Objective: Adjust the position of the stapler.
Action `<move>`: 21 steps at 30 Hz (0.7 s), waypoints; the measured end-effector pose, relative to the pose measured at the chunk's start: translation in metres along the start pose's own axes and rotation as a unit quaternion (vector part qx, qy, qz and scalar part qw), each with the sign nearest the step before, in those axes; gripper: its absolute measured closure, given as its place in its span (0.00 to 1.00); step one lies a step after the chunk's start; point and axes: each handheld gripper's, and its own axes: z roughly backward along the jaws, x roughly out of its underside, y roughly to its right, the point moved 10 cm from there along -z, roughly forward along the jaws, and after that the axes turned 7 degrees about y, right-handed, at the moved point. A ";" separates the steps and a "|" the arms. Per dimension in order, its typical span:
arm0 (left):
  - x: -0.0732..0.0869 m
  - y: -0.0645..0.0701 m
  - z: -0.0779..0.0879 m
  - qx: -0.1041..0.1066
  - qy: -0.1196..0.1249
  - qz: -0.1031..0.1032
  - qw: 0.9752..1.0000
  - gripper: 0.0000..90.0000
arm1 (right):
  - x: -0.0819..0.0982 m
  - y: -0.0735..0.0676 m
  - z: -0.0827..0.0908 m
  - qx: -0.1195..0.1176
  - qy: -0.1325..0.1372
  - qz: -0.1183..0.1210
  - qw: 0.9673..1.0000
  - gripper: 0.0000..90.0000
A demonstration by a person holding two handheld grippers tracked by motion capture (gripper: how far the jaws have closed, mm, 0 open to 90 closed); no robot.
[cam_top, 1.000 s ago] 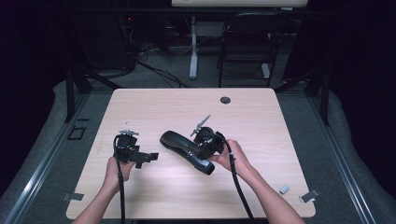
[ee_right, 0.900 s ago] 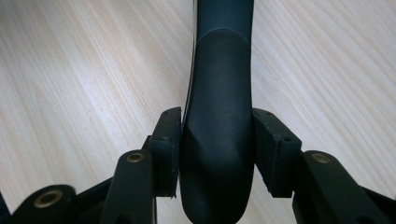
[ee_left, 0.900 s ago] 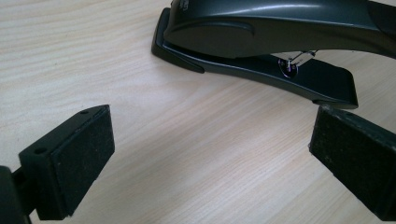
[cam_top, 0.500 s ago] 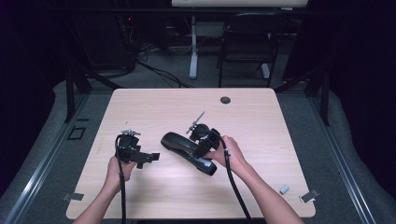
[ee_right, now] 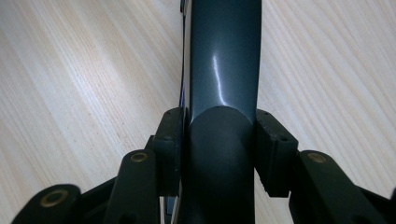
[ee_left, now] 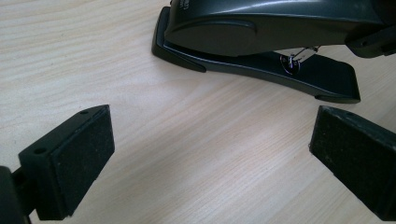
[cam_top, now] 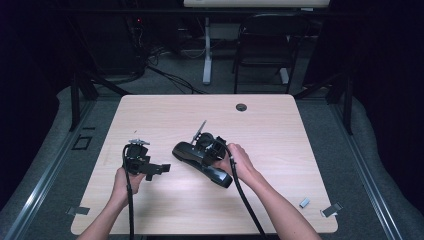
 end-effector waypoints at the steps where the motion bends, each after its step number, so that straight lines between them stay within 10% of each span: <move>1: 0.000 0.000 0.000 0.001 0.000 -0.001 1.000 0.00 | 0.001 0.001 0.000 -0.004 0.000 -0.001 1.000 0.65; 21: 0.001 0.000 0.000 0.002 0.000 -0.004 1.000 0.00 | 0.047 0.008 0.024 -0.067 -0.039 0.039 0.996 0.66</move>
